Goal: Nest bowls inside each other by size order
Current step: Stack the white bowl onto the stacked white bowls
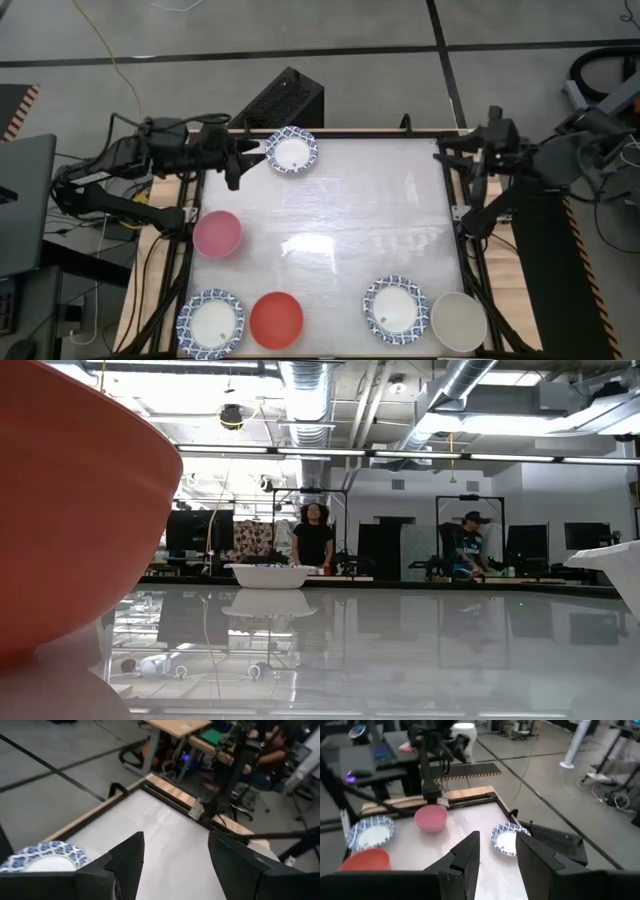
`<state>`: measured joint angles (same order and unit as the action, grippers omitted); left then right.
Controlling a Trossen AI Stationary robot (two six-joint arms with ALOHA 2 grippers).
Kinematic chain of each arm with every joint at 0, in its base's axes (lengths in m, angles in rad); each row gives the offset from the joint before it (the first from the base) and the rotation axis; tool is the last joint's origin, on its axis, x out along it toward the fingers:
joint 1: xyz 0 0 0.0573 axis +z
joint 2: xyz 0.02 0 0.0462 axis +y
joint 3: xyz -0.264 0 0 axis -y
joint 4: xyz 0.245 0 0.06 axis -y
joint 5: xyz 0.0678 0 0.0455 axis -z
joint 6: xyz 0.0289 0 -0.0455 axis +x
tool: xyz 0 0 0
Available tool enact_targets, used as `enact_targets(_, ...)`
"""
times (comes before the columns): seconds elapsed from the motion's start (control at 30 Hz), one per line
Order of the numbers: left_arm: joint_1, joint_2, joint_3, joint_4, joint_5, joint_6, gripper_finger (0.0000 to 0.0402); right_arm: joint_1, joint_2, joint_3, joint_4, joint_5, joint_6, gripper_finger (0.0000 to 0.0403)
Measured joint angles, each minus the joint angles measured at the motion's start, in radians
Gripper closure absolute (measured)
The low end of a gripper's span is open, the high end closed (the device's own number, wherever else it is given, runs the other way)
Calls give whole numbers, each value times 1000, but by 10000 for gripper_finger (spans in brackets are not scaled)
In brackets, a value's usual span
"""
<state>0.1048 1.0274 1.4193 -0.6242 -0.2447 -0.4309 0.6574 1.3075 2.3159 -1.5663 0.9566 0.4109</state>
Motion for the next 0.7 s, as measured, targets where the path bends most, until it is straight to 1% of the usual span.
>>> enact_targets(0.07,33,23,0,13,74,-4,192,21,-29,-26,1,0,-30,255)
enact_targets(0.13,60,49,0,61,141,-2,192,44,-70,-70,-3,-1,-29,255)
enact_targets(0.23,86,86,0,137,207,11,192,83,-142,-162,3,-1,25,255)
enact_targets(0.33,110,118,-1,193,259,32,192,124,-217,-293,57,12,58,255)
enact_targets(0.47,148,137,-1,212,304,48,192,166,-332,-501,247,30,16,255)
enact_targets(0.57,186,138,-1,210,343,71,192,181,-413,-657,431,32,-50,255)
enact_targets(0.7,241,138,-1,205,371,111,192,182,-500,-847,681,34,-145,255)
